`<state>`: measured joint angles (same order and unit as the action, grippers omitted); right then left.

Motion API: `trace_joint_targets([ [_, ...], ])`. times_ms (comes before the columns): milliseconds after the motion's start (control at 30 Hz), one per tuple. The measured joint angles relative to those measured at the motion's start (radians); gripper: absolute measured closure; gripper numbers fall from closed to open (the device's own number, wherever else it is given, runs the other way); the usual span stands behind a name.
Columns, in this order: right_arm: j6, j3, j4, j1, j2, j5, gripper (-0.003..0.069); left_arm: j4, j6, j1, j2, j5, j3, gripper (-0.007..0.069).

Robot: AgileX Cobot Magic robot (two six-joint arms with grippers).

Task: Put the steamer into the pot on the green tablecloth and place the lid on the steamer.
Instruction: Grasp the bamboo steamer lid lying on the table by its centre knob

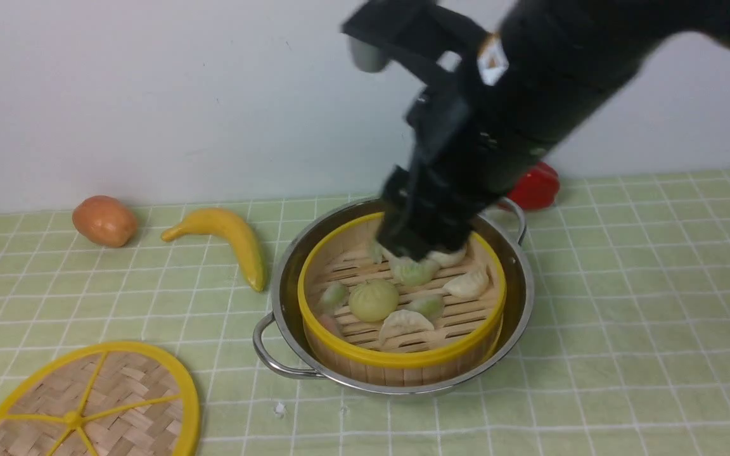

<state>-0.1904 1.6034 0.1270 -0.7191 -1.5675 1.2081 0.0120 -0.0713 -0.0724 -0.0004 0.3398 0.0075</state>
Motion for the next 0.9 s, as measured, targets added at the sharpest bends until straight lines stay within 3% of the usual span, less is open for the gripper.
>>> trace_joint_targets([
  [200, 0.063, -0.412, -0.002, 0.103, 0.401, -0.193, 0.0222, 0.0, 0.0, 0.0, 0.0, 0.0, 0.0, 0.0382],
  [267, 0.105, -0.615, -0.002, 0.169, 0.581, -0.334, 0.0222, 0.0, 0.0, 0.0, 0.0, 0.0, 0.0, 0.0382],
  [367, 0.145, -0.749, -0.002, 0.228, 0.716, -0.445, 0.0222, 0.0, 0.0, 0.0, 0.0, 0.0, 0.0, 0.0382],
  [567, 0.22, -1.131, -0.038, 0.445, 1.119, -0.732, 0.0222, 0.0, 0.0, 0.0, 0.0, 0.0, 0.0, 0.0382],
  [767, 0.227, -1.368, -0.074, 0.58, 1.37, -0.806, 0.0222, 0.0, 0.0, 0.0, 0.0, 0.0, 0.0, 0.0382],
  [900, 0.228, -1.479, -0.101, 0.613, 1.491, -0.81, 0.0222, 0.0, 0.0, 0.0, 0.0, 0.0, 0.0, 0.0382],
])
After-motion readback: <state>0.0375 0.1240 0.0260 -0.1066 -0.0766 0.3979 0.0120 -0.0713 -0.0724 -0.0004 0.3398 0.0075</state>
